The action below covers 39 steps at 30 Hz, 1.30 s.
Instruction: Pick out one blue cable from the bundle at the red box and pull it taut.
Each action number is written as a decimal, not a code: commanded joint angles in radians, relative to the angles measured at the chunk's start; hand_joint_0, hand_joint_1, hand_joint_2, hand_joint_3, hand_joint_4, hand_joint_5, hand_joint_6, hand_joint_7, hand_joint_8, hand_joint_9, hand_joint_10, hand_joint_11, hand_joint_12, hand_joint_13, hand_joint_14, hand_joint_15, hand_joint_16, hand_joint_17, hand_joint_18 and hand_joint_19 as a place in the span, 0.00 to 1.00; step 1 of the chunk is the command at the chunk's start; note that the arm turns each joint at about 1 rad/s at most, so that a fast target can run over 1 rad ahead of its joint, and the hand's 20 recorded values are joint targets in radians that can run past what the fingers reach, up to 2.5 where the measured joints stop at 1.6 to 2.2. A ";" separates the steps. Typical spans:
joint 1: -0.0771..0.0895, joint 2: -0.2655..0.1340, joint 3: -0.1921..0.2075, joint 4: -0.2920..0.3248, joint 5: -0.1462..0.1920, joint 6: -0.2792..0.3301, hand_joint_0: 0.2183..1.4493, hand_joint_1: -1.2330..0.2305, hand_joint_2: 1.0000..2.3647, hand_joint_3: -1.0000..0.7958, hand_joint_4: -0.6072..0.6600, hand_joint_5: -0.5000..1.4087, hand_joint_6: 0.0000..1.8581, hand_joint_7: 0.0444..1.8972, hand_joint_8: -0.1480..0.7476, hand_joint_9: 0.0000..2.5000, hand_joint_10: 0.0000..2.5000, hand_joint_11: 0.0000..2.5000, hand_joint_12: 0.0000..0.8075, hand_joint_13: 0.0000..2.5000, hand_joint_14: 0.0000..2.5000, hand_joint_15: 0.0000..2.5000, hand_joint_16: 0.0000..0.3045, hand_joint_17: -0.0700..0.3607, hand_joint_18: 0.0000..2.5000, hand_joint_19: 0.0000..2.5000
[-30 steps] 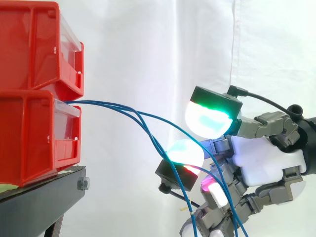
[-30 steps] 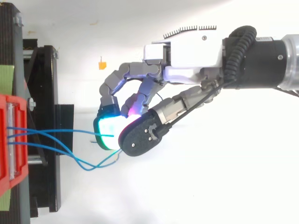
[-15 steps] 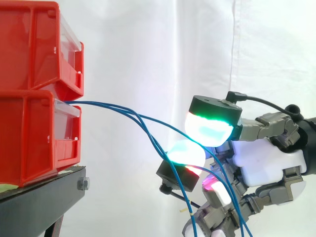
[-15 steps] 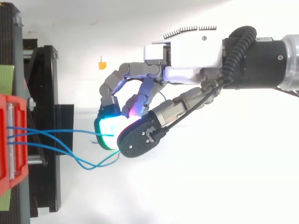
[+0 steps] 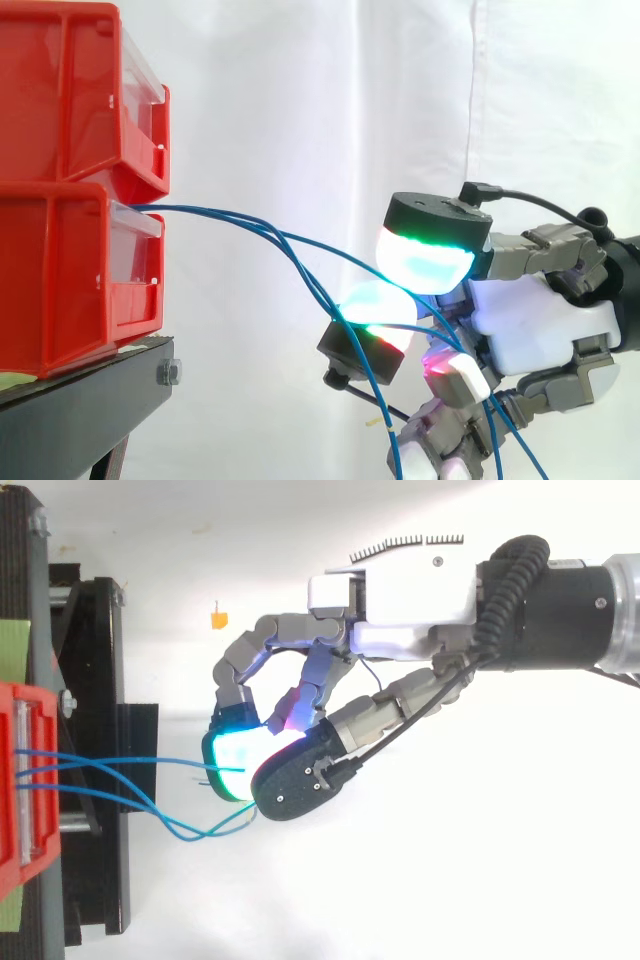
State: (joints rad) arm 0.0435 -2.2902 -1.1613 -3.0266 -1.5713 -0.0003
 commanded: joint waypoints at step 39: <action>0.026 0.132 -0.198 -0.015 0.111 0.003 0.31 0.30 0.01 0.50 0.35 0.24 0.45 0.54 0.50 0.42 0.00 0.12 0.51 0.33 0.00 0.13 0.18 0.46 0.27 0.16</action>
State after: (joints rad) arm 0.0653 -2.1588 -1.3528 -3.0563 -1.4583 0.0004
